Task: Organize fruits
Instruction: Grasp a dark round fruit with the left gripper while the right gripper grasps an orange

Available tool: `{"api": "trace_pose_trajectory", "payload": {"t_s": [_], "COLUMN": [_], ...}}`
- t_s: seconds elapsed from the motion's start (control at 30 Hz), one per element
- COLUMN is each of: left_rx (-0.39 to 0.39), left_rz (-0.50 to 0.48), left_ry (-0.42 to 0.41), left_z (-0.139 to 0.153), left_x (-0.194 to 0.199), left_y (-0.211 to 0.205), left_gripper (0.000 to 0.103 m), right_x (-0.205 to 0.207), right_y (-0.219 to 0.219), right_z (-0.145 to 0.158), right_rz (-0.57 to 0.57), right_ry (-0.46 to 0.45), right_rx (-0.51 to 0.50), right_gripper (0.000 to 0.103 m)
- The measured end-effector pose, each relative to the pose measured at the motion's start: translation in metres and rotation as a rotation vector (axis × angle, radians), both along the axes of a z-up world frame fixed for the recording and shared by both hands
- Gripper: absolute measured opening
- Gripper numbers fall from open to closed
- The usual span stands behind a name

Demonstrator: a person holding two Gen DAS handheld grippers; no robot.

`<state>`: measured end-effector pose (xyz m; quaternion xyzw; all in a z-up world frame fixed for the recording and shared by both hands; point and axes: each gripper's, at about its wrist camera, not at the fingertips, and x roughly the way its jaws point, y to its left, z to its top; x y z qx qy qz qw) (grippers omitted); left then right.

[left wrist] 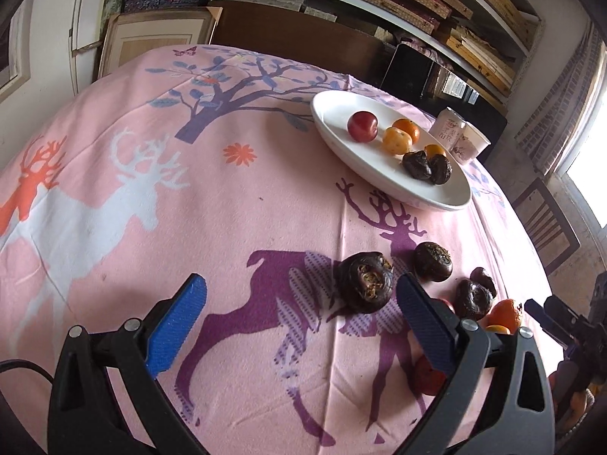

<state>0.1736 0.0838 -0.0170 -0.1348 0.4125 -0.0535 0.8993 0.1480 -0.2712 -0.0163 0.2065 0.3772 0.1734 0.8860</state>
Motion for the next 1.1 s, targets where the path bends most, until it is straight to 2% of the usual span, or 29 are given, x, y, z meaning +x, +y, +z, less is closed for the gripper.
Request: {"api": "trace_pose_trajectory", "payload": {"t_s": [0.13,0.27,0.37,0.5,0.57,0.63,0.7,0.77,0.83,0.97,1.1], "left_rx": [-0.003,0.038,0.06,0.086,0.094,0.106,0.122,0.145,0.168,0.24,0.371], "left_rz": [-0.001,-0.02,-0.039,-0.052,-0.054,-0.055,-0.057,-0.06,-0.07,-0.119,-0.145], "left_ry": [0.029,0.029,0.044,0.059,0.065,0.069,0.071,0.074,0.076,0.076,0.029], "left_z": [-0.004,-0.005,-0.007,-0.01,-0.012,-0.013,-0.013,-0.014,-0.015,-0.016,-0.012], "left_x": [-0.003,-0.006,-0.005,-0.003,-0.002,-0.001,0.0,0.0,0.0,0.003,0.006], "left_y": [0.001,-0.007,-0.013,-0.018,-0.019,-0.02,-0.022,-0.025,-0.03,-0.045,-0.063], "left_gripper": [0.098,0.098,0.098,0.098,0.098,0.098,0.098,0.098,0.098,0.098,0.098], "right_x": [-0.016,-0.04,-0.052,-0.048,-0.044,-0.042,-0.036,-0.031,-0.027,-0.025,-0.024], "right_y": [0.002,0.015,0.02,0.023,0.029,0.035,0.038,0.037,0.034,0.027,0.028], "right_z": [-0.006,-0.007,-0.008,-0.008,-0.008,-0.009,-0.011,-0.013,-0.013,-0.015,-0.014], "right_rz": [0.024,0.074,0.105,0.095,0.107,0.12,0.13,0.127,0.117,0.115,0.113], "right_ry": [0.036,0.024,0.007,0.017,0.022,0.023,0.044,0.06,0.069,0.076,0.076], "right_rx": [-0.065,-0.197,-0.255,-0.283,-0.311,-0.342,-0.351,-0.343,-0.328,-0.273,-0.275], "right_gripper": [0.099,0.099,0.099,0.087,0.078,0.075,0.072,0.058,0.048,0.046,0.046]}}
